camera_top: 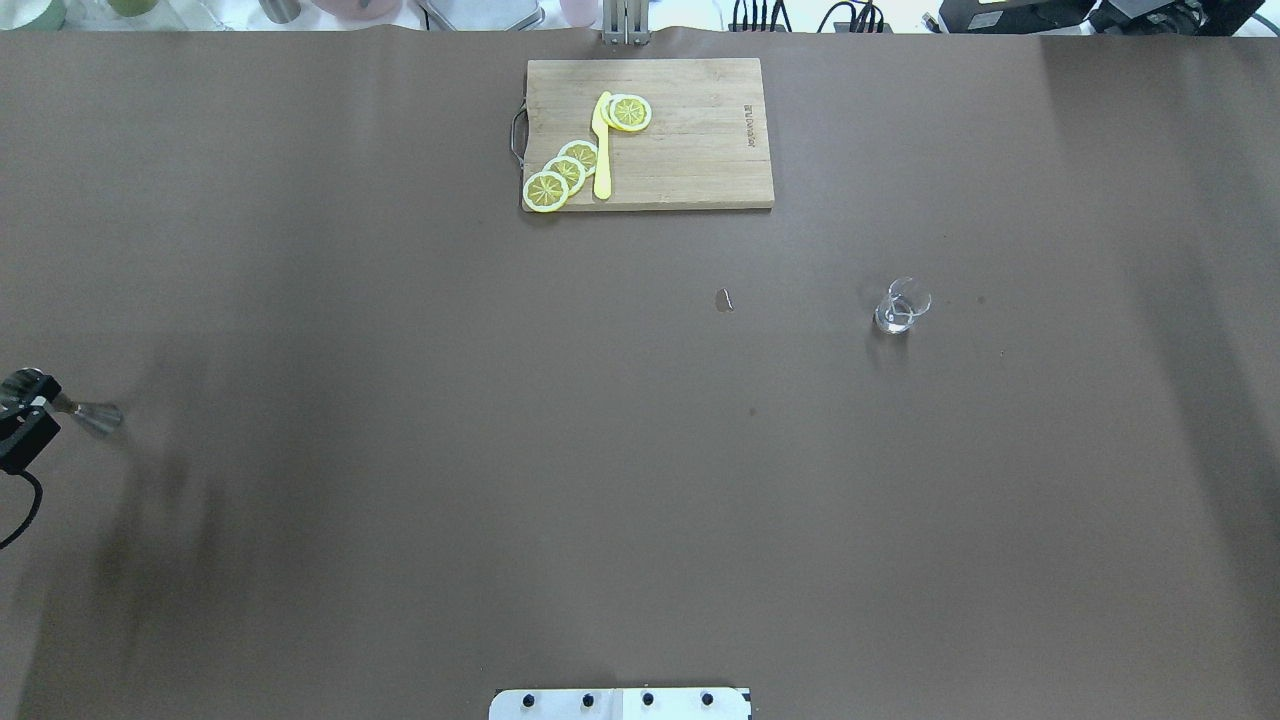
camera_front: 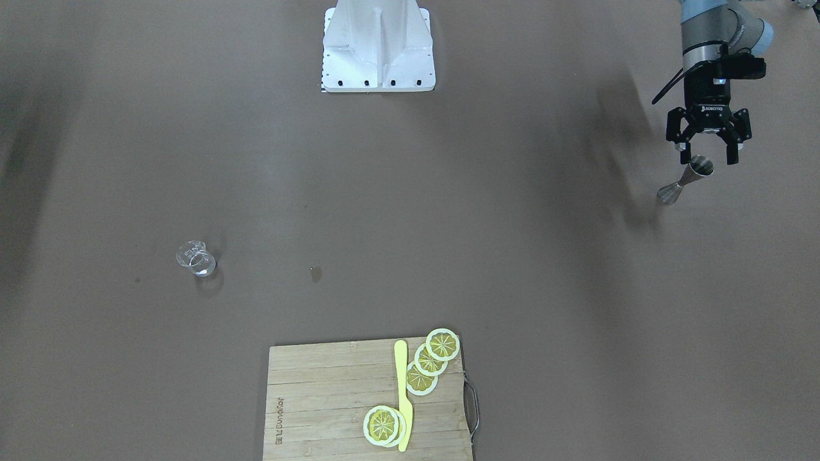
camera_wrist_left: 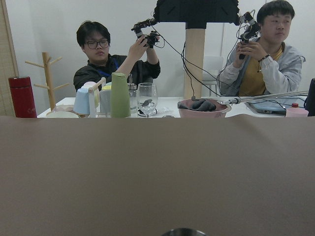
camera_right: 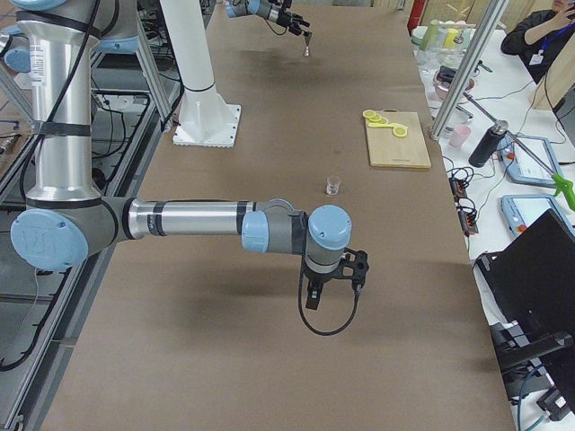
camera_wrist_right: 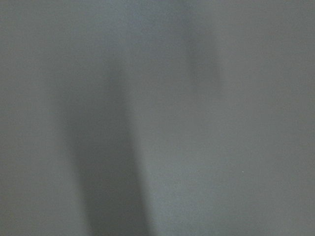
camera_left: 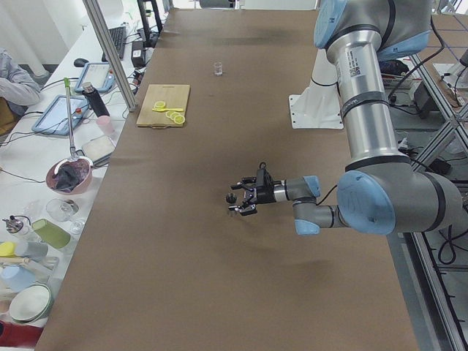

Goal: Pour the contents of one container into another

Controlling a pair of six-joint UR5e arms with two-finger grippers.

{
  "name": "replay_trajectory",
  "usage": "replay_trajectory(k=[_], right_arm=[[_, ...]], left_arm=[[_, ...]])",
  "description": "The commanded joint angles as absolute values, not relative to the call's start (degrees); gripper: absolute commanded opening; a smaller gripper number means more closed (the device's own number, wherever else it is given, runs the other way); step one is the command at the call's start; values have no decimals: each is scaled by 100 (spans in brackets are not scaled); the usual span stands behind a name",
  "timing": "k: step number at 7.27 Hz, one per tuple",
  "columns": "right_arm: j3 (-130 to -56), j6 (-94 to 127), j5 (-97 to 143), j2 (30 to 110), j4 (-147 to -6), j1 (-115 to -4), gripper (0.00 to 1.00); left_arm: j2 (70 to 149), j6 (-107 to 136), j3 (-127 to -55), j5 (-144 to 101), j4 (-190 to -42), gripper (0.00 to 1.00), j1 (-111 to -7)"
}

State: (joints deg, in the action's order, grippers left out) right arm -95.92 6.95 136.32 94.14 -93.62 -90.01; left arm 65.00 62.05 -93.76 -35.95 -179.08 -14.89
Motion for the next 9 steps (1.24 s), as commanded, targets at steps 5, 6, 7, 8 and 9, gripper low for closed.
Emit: replay_trajectory(k=[5, 6, 7, 8, 9], right_arm=[[-9317, 501, 13623, 9343, -9352, -9018, 100], [-9343, 492, 13632, 9343, -9352, -9018, 100], [-9386, 492, 13632, 9325, -9352, -9018, 100], [-9395, 492, 13632, 9282, -9352, -9018, 100], [-9396, 492, 13632, 9246, -9360, -9018, 100]], left_arm=[[6923, 4447, -9581, -9613, -17461, 99, -5126], [7143, 4447, -9571, -10381, -16611, 99, -5655], [7363, 4439, -9580, -11172, -15585, 99, -6243], [7444, 4421, -9571, -11850, -14826, 99, -6684], [7592, 4430, -9571, -11969, -14166, 99, -7106]])
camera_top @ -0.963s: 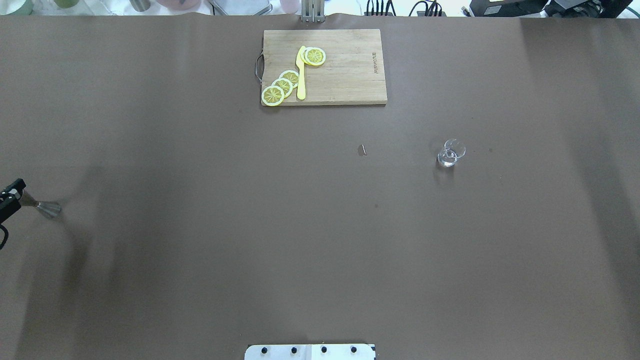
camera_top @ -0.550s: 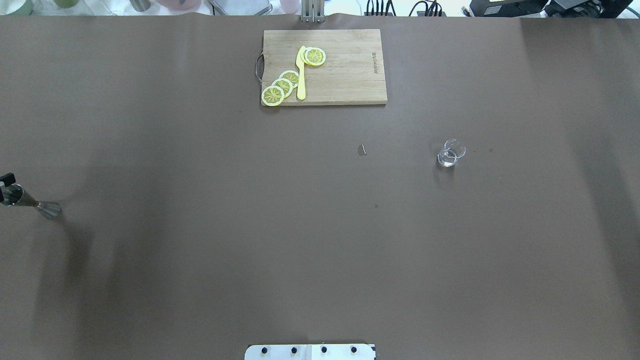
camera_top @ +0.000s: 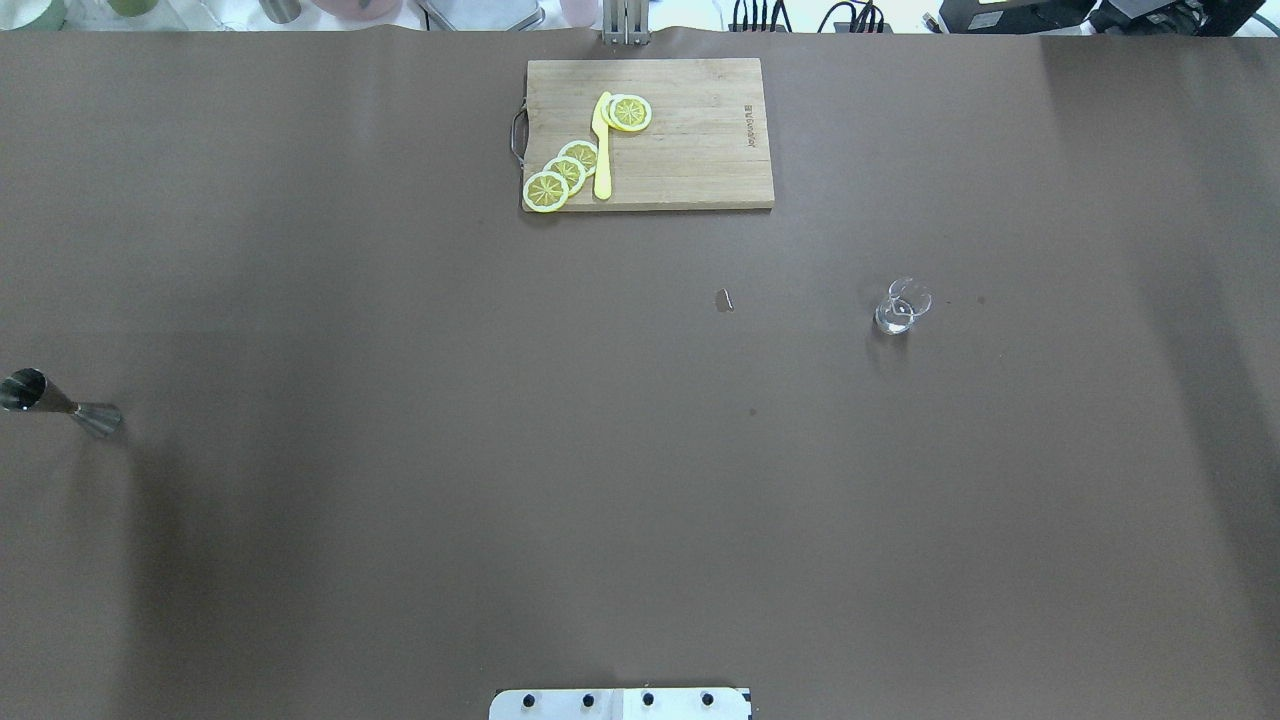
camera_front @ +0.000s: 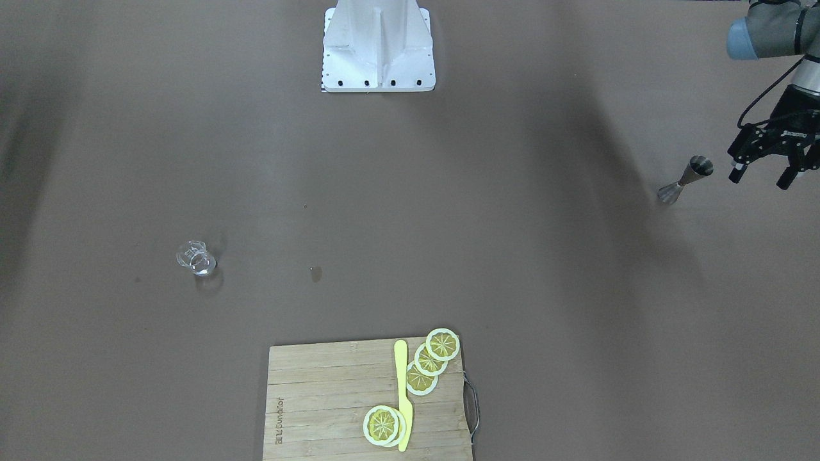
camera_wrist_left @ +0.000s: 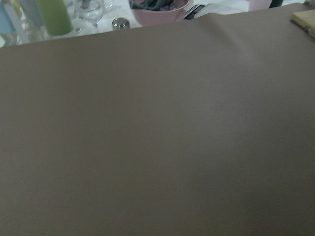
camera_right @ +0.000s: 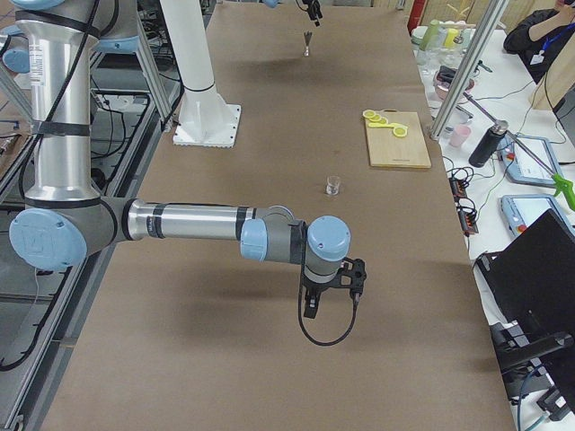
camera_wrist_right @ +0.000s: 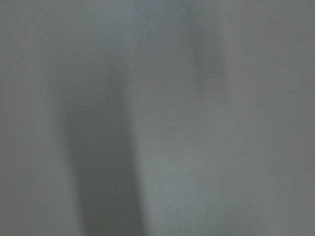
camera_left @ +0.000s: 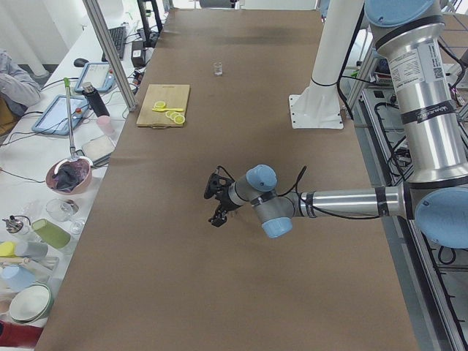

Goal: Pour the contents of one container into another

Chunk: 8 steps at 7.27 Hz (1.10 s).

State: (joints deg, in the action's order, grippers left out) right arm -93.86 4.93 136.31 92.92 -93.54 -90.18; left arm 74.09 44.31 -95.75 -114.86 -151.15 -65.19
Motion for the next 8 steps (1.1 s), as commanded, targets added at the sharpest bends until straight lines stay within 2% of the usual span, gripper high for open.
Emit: replay_trajectory(k=[1, 3, 5, 7, 8], right_arm=[[-9413, 483, 13632, 9194, -9360, -9018, 100], [-9413, 483, 13641, 9211, -9360, -9018, 100], [-9422, 483, 13649, 9176, -9360, -9018, 100], [-9465, 492, 13658, 9184, -9360, -9018, 100], [-9483, 492, 13658, 9193, -9360, -9018, 100]], left_arm=[[7785, 4421, -9563, -12301, -13420, 99, -7302], [8443, 3506, -9571, -12577, -11435, 99, -7382], [8963, 927, -9458, -12586, -9702, 99, -8144], [8878, -706, -9422, -13205, -8530, 99, -8900], [8807, -1025, -9404, -13306, -8430, 99, -8982]])
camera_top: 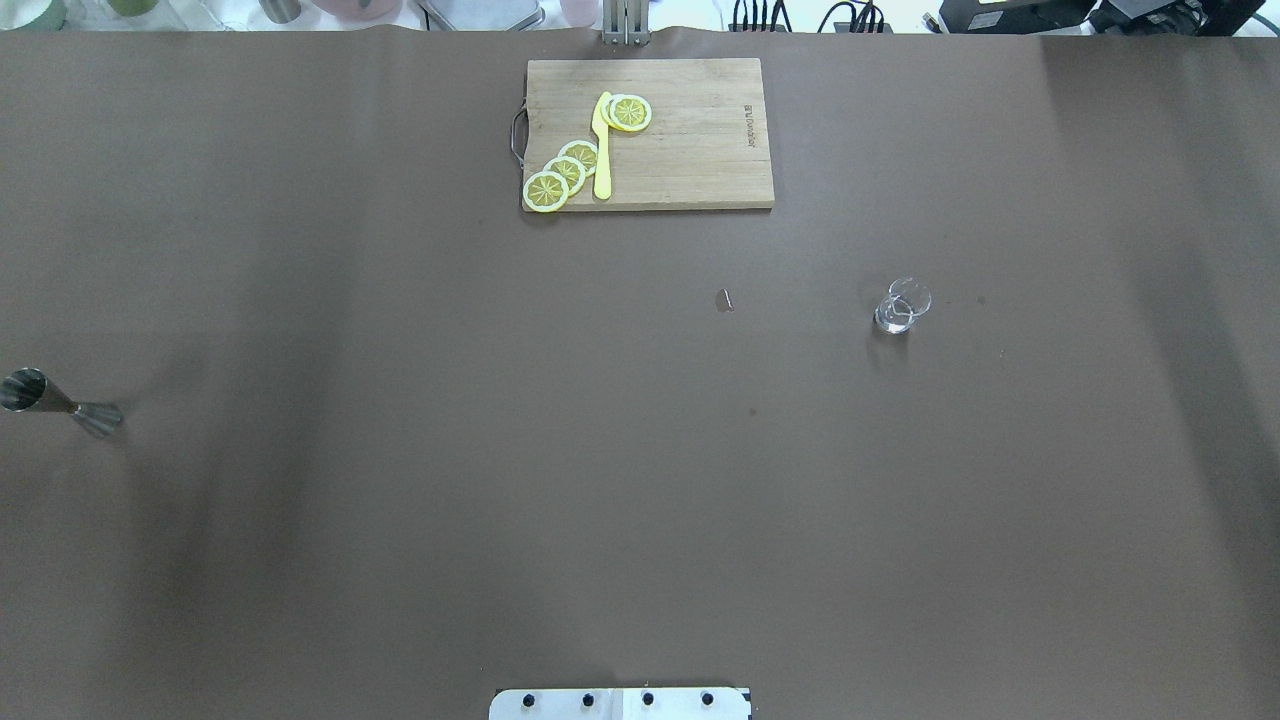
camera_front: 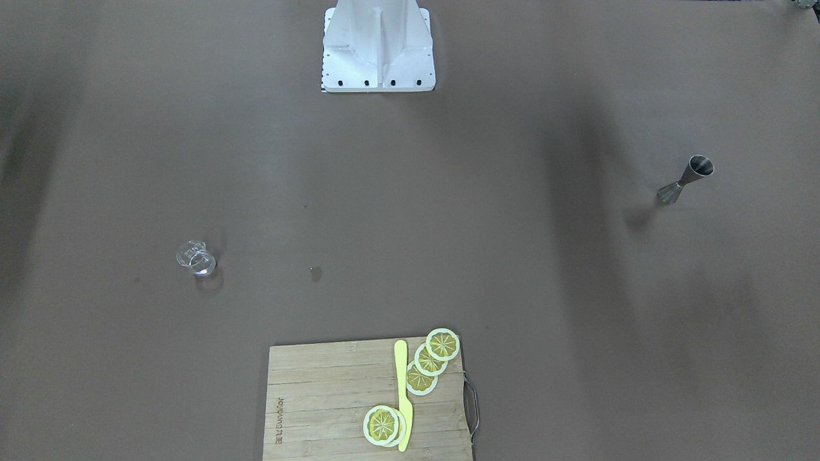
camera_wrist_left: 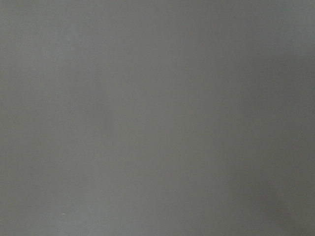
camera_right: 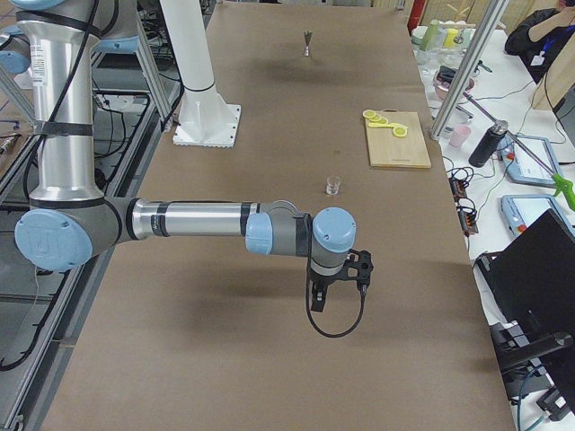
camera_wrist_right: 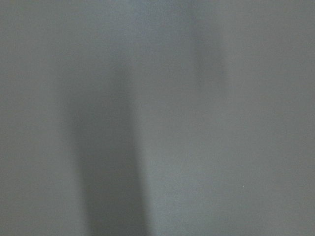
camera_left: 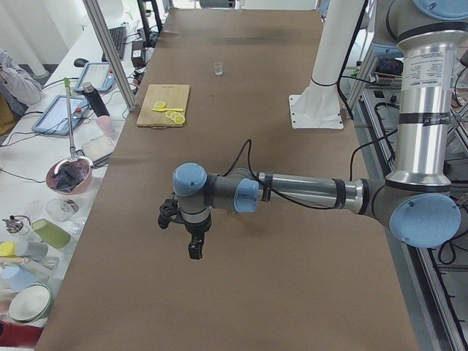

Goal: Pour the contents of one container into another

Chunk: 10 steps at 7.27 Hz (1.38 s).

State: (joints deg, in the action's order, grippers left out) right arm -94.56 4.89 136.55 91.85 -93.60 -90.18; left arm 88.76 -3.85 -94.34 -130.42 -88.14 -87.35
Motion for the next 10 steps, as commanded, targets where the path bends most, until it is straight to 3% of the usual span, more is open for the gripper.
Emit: replay_trajectory(k=[1, 10], right_arm=[[-9588, 492, 13658, 9263, -9369, -9018, 100], [-9536, 483, 13614, 9264, -9369, -9018, 100]], left_arm=[[8624, -1420, -9430, -13315, -8429, 99, -9096], [8428, -2247, -9458, -13913, -8394, 99, -9387]])
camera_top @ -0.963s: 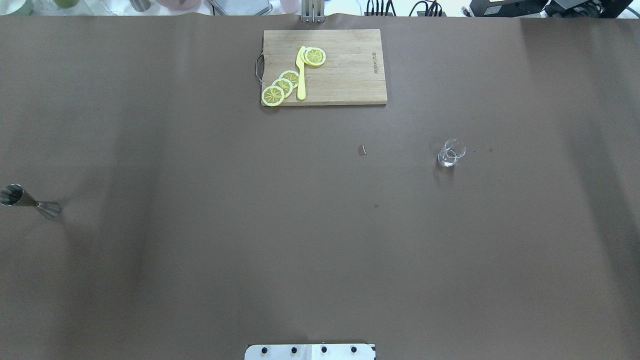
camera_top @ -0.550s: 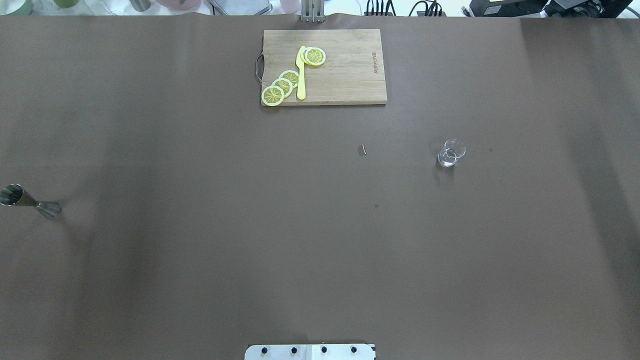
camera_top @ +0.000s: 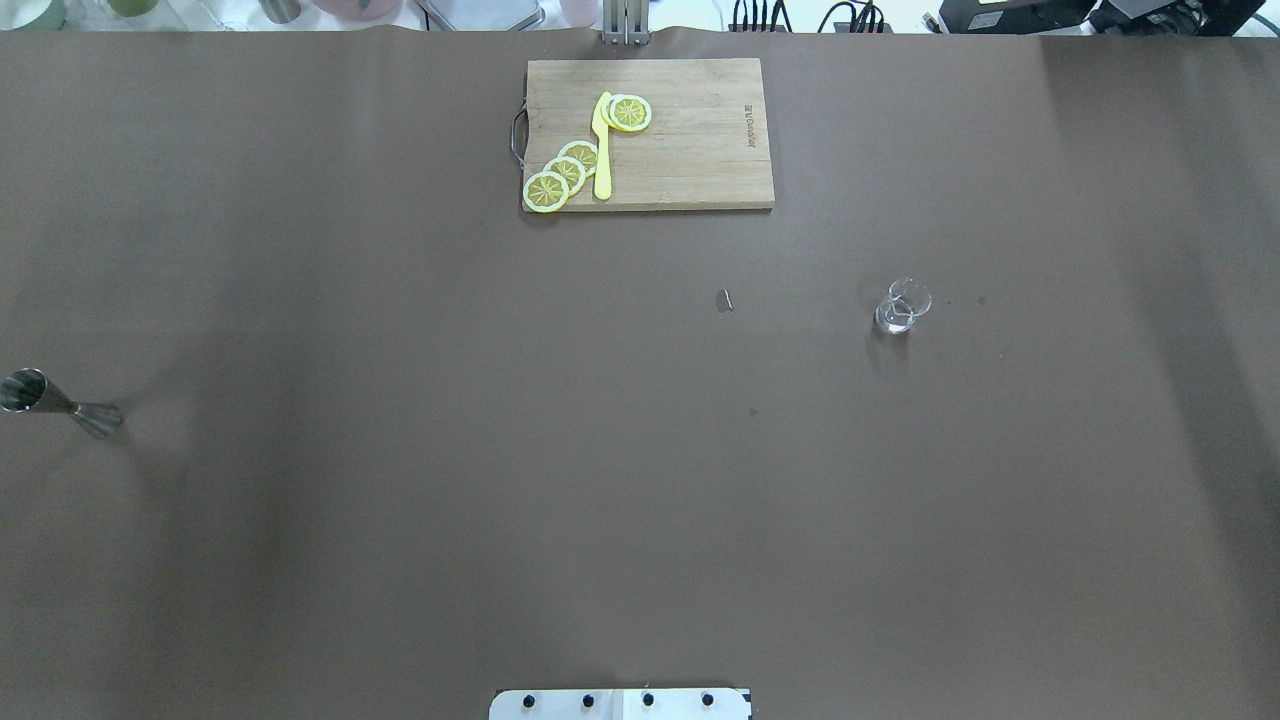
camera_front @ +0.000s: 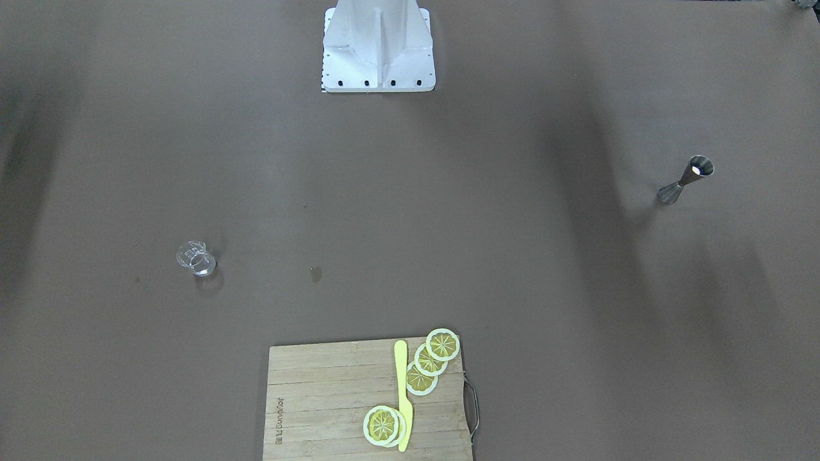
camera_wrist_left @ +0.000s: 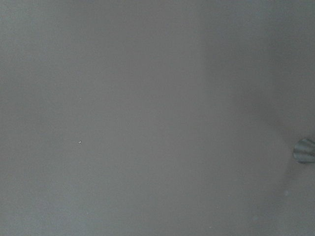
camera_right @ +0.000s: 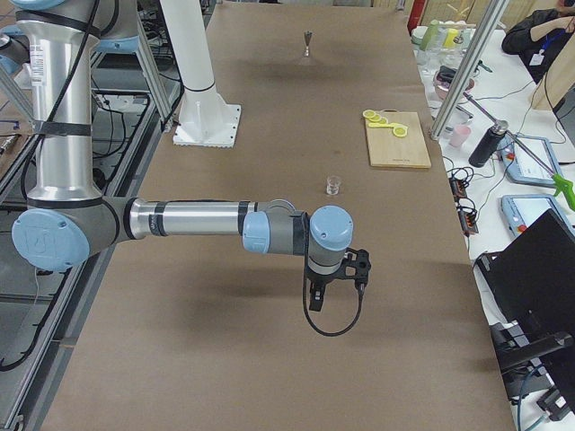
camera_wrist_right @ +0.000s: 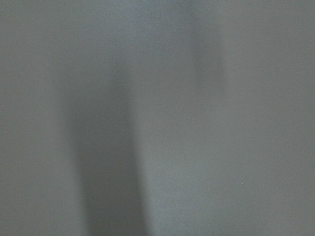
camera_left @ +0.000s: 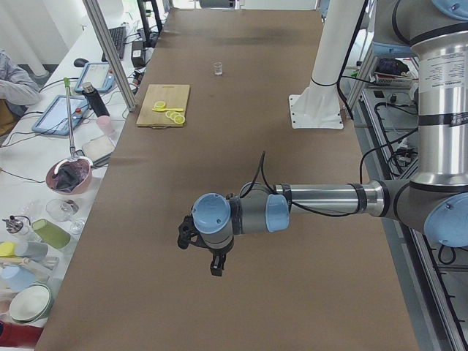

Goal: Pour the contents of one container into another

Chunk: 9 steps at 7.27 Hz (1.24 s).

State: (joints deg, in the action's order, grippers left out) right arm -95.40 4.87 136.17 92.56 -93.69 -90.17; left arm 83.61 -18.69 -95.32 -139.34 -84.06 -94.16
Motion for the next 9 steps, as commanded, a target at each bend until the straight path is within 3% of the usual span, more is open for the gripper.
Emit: replay_trajectory(k=[1, 9], right_arm=[[-9536, 483, 13597, 9264, -9369, -9018, 100], [-9527, 483, 13641, 9272, -9369, -9018, 100]], left_arm=[[8611, -2250, -9527, -13478, -8385, 99, -9378], [8464, -2206, -9580, -13157, -8402, 99, -9422]])
